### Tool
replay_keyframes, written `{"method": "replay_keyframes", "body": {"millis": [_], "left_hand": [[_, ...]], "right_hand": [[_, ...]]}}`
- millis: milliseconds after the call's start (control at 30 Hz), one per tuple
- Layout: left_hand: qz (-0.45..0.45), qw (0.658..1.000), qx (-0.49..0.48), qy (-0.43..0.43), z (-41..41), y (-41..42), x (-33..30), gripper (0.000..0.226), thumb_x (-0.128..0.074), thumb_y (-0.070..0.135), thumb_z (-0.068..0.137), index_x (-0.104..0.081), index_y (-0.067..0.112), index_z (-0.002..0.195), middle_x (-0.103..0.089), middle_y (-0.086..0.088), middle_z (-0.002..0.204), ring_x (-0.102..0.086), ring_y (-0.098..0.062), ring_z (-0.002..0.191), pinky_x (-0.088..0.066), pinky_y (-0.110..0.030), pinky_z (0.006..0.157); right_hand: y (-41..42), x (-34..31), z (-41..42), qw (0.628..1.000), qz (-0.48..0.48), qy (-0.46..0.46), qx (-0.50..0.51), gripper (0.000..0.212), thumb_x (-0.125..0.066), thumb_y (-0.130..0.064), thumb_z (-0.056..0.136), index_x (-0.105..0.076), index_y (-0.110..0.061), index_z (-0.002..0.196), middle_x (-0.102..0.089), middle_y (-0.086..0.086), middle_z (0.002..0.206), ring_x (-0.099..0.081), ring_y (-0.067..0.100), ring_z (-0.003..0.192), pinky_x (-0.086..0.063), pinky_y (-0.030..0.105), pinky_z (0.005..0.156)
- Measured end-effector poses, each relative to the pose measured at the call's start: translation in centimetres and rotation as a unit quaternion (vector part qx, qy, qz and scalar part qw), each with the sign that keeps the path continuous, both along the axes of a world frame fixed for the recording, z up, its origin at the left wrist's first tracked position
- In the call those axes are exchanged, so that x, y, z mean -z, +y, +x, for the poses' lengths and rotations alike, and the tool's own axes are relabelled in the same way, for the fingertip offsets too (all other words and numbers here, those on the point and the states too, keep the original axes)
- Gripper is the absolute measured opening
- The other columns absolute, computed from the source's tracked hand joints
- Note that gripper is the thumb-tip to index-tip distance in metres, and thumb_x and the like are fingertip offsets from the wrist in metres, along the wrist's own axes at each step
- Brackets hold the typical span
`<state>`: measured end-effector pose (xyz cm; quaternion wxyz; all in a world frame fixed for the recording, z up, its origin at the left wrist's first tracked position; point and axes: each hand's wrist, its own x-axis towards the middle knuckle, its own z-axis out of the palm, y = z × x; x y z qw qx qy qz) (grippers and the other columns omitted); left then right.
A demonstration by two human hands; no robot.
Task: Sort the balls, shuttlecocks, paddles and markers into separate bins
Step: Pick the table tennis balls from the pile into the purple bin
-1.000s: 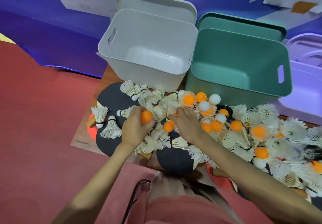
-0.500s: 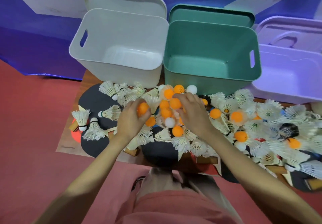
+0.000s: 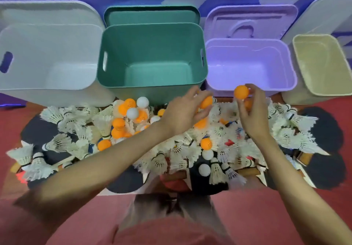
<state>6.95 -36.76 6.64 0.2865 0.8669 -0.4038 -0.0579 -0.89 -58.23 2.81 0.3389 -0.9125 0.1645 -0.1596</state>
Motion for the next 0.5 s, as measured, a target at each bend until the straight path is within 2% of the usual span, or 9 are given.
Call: {"method": "replay_keyframes", "body": {"millis": [100, 233, 300, 367, 500], "left_hand": [[0.024, 0.999, -0.017, -0.04, 1.9, -8.2, -0.9, 0.038, -0.045, 0.035, 0.097, -0.048, 0.018, 0.13, -0.048, -0.011, 0.113, -0.059, -0.031, 0.073, -0.046, -0.037, 0.056], [0.107, 0.992, -0.066, -0.01, 5.7, -16.2, 0.6, 0.034, -0.043, 0.02, 0.098, -0.042, 0.012, 0.131, -0.041, -0.018, 0.118, -0.054, -0.039, 0.092, -0.042, -0.044, 0.067], [0.151, 0.984, -0.088, 0.022, 7.8, -18.4, 2.7, 0.032, -0.043, 0.016, 0.097, -0.042, 0.01, 0.129, -0.04, -0.02, 0.12, -0.051, -0.042, 0.098, -0.041, -0.045, 0.073], [0.177, 0.976, -0.113, 0.063, 9.6, -20.0, 5.1, 0.032, -0.043, 0.014, 0.097, -0.042, 0.011, 0.129, -0.038, -0.021, 0.123, -0.049, -0.043, 0.101, -0.038, -0.043, 0.074], [0.213, 0.955, -0.146, 0.143, 11.8, -22.2, 9.4, 0.038, -0.039, 0.009, 0.095, -0.045, 0.019, 0.131, -0.036, -0.02, 0.131, -0.045, -0.043, 0.112, -0.037, -0.041, 0.079]], "right_hand": [[-4.4, 0.4, 2.5, 1.0, -0.005, -0.013, 0.021, 0.037, -0.048, -0.025, 0.098, -0.043, -0.004, 0.128, -0.047, 0.016, 0.118, -0.038, 0.006, 0.085, -0.028, 0.021, 0.068], [-9.8, 1.5, 7.4, 0.999, 0.01, 0.001, 0.038, 0.034, -0.052, -0.021, 0.095, -0.045, -0.004, 0.123, -0.05, 0.019, 0.113, -0.046, 0.022, 0.072, -0.027, 0.027, 0.062], [-12.0, 2.6, 9.8, 0.998, -0.003, 0.053, 0.017, 0.035, -0.054, -0.018, 0.092, -0.044, -0.006, 0.123, -0.05, 0.02, 0.116, -0.054, 0.031, 0.078, -0.034, 0.033, 0.065], [-13.6, 4.1, 11.9, 0.993, -0.014, 0.115, -0.01, 0.037, -0.056, -0.017, 0.09, -0.044, -0.005, 0.123, -0.05, 0.022, 0.115, -0.055, 0.036, 0.09, -0.039, 0.037, 0.07], [-15.5, 7.8, 14.6, 0.967, -0.021, 0.242, -0.07, 0.036, -0.056, -0.022, 0.091, -0.044, -0.004, 0.119, -0.053, 0.026, 0.108, -0.054, 0.039, 0.098, -0.038, 0.038, 0.071]]}}
